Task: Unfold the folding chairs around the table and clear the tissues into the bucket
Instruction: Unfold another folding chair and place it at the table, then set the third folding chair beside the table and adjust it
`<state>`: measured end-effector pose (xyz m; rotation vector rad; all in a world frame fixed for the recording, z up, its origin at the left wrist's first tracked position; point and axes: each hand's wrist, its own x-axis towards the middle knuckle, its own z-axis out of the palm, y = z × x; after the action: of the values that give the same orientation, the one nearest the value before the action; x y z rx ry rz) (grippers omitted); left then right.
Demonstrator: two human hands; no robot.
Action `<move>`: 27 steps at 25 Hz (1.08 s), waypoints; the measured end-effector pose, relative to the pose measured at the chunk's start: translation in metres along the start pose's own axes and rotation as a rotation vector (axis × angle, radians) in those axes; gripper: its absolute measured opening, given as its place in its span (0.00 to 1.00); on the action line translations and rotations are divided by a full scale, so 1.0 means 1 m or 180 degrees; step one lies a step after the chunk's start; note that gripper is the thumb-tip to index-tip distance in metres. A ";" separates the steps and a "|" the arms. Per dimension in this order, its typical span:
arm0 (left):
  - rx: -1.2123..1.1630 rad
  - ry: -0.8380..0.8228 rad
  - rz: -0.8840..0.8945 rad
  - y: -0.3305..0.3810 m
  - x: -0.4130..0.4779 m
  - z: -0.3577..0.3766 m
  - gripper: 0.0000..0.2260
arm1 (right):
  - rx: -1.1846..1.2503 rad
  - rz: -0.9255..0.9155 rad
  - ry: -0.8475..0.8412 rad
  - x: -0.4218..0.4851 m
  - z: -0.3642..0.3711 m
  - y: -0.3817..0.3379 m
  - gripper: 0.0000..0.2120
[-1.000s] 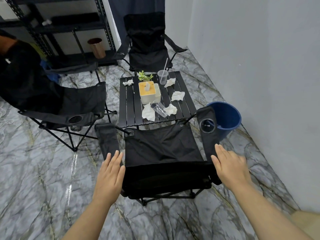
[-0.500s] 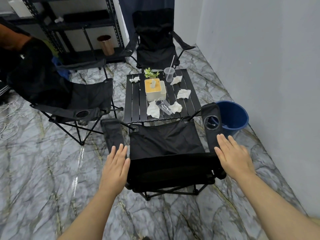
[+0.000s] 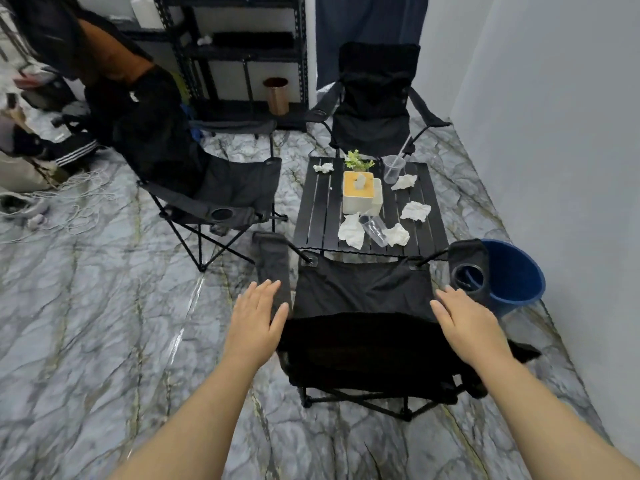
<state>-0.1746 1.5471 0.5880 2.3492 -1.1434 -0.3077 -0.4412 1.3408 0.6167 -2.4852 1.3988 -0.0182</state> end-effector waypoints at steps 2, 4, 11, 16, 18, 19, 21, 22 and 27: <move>0.0159 0.0119 -0.0317 -0.032 0.002 -0.024 0.23 | 0.0317 -0.0438 -0.0162 0.022 0.005 -0.063 0.22; 0.0339 0.0202 -0.0723 -0.075 0.003 -0.053 0.24 | 0.0396 -0.0914 -0.0312 0.044 0.021 -0.143 0.22; 0.0565 0.0224 -0.1872 -0.247 0.016 -0.142 0.26 | -0.0020 -0.1945 -0.1214 0.087 0.120 -0.444 0.26; 0.0699 0.0359 -0.2259 -0.371 0.057 -0.218 0.26 | -0.0405 -0.2415 -0.1205 0.111 0.177 -0.633 0.25; 0.0692 0.0351 -0.2368 -0.414 0.074 -0.237 0.26 | -0.0531 -0.2585 -0.1297 0.126 0.193 -0.681 0.25; 0.0665 0.0328 -0.2416 -0.431 0.083 -0.243 0.26 | -0.0606 -0.2617 -0.1344 0.136 0.199 -0.698 0.25; 0.0653 0.0242 -0.2458 -0.464 0.108 -0.256 0.26 | -0.0734 -0.2636 -0.1437 0.161 0.211 -0.732 0.25; 0.0650 0.0203 -0.2466 -0.482 0.126 -0.264 0.26 | -0.0769 -0.2638 -0.1490 0.178 0.218 -0.752 0.26; 0.0628 0.0308 -0.2547 -0.571 0.240 -0.314 0.27 | -0.0790 -0.2774 -0.1655 0.285 0.237 -0.864 0.27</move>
<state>0.4843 1.7624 0.5545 2.8676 -0.1399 -0.3523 0.4664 1.5805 0.5729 -2.7952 0.0769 0.5952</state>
